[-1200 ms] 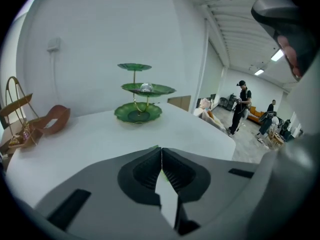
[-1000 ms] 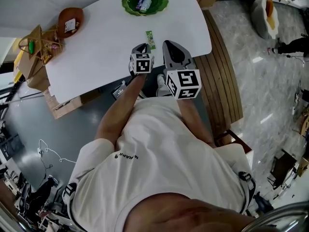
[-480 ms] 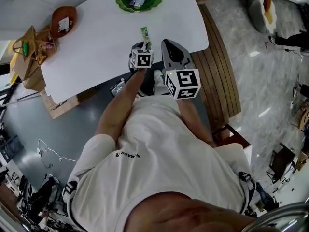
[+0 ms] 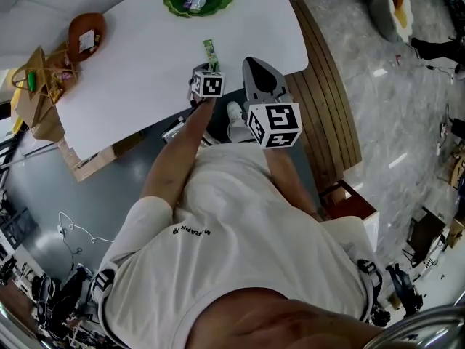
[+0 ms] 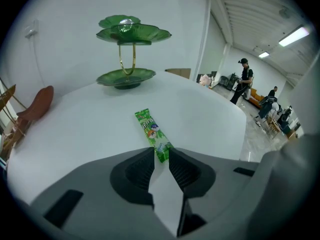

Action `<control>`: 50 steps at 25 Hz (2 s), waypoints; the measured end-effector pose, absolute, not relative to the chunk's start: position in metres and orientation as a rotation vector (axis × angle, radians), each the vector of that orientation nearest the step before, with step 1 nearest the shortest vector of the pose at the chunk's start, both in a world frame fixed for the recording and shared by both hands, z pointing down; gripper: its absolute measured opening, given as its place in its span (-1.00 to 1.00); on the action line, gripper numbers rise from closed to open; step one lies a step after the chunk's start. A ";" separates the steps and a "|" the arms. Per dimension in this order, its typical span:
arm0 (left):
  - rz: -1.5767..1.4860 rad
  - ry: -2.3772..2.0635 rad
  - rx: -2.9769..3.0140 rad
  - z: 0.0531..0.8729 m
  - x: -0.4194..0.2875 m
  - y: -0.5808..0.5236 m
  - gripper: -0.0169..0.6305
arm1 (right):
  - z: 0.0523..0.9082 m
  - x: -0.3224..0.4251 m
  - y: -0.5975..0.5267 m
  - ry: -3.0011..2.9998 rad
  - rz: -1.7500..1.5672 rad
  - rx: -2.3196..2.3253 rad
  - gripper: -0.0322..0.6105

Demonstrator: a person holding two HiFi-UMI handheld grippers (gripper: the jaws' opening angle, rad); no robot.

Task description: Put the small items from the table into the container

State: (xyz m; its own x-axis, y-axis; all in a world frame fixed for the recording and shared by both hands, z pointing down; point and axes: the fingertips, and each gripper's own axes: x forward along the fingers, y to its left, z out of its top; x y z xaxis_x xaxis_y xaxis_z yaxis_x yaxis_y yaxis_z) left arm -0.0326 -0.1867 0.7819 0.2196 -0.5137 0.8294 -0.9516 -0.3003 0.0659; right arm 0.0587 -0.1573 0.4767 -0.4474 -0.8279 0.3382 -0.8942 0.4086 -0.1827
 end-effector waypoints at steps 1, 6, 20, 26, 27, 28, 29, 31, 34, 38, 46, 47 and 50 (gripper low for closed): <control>0.970 -1.347 1.902 0.785 -0.033 -0.186 -0.68 | 0.478 0.059 -0.158 -2.465 0.502 1.528 -0.89; 0.992 -1.328 1.902 0.790 -0.031 -0.185 -0.70 | 0.481 0.057 -0.155 -2.463 0.497 1.509 -0.89; 0.981 -1.323 1.985 0.763 -0.035 -0.184 -0.93 | 0.473 0.059 -0.149 -2.477 0.481 1.532 -0.89; 0.931 -1.332 2.055 0.731 -0.036 -0.179 -0.93 | 0.464 0.052 -0.146 -2.498 0.460 1.534 -0.89; 0.918 -1.332 2.064 0.726 -0.037 -0.179 -0.93 | 0.462 0.051 -0.147 -2.503 0.455 1.534 -0.89; 0.908 -1.335 2.075 0.720 -0.037 -0.179 -0.93 | 0.460 0.049 -0.147 -2.509 0.450 1.533 -0.89; 0.899 -1.340 2.087 0.714 -0.038 -0.179 -0.93 | 0.459 0.048 -0.147 -2.514 0.445 1.532 -0.89; 0.880 -1.348 2.110 0.702 -0.039 -0.180 -0.93 | 0.456 0.046 -0.146 -2.522 0.438 1.529 -0.89; 0.848 -1.358 2.144 0.684 -0.039 -0.180 -0.93 | 0.453 0.042 -0.145 -2.532 0.427 1.525 -0.89; 0.813 -1.370 2.190 0.662 -0.038 -0.178 -0.93 | 0.448 0.038 -0.143 -2.537 0.417 1.526 -0.89; 0.744 -1.385 2.263 0.625 -0.030 -0.180 -0.93 | 0.442 0.042 -0.139 -2.537 0.400 1.544 -0.89; 0.727 -1.390 2.267 0.621 -0.029 -0.182 -0.93 | 0.442 0.043 -0.139 -2.538 0.399 1.547 -0.89; 0.695 -1.405 2.286 0.606 -0.028 -0.190 -0.93 | 0.439 0.043 -0.140 -2.542 0.391 1.554 -0.89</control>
State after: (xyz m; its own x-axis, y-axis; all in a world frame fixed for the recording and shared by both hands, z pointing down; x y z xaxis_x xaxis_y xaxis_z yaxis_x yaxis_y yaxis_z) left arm -0.0283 -0.1901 0.6063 0.3820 -0.7174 0.5826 -0.8985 -0.4358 0.0526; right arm 0.0434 -0.1401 0.4393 -0.4580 -0.8533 0.2493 -0.8888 0.4336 -0.1486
